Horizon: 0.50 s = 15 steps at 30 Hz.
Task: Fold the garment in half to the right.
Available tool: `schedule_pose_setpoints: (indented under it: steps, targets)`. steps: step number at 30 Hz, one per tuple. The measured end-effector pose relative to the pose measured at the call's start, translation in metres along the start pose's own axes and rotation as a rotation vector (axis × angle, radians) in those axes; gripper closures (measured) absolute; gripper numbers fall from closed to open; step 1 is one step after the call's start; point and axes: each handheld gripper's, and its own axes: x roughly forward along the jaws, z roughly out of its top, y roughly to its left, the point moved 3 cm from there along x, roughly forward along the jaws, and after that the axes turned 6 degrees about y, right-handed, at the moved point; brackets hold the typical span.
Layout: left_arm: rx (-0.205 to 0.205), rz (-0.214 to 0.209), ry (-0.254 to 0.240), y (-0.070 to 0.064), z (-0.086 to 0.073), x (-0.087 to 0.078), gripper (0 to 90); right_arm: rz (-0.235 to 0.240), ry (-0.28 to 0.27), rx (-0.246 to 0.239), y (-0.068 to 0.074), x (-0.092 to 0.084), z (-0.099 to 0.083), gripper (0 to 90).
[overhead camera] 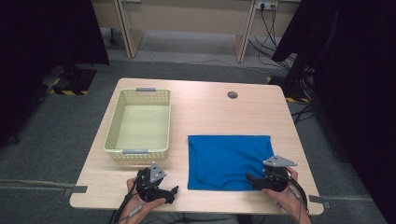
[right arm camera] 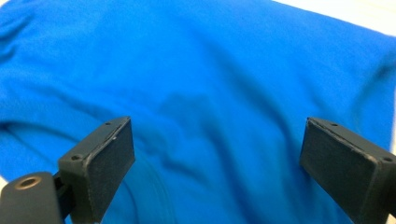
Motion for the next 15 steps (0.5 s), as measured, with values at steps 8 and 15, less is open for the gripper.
schedule_pose_setpoints:
  steps: [8,15]
  targets:
    - [0.003,-0.003,0.002,0.000,0.000,0.000,2.3,0.004,0.040,-0.034,0.008,0.020,0.013,10.5]
    - [0.001,-0.001,0.000,0.000,0.000,0.000,2.3,0.013,0.046,-0.031,0.004,0.022,0.006,10.0]
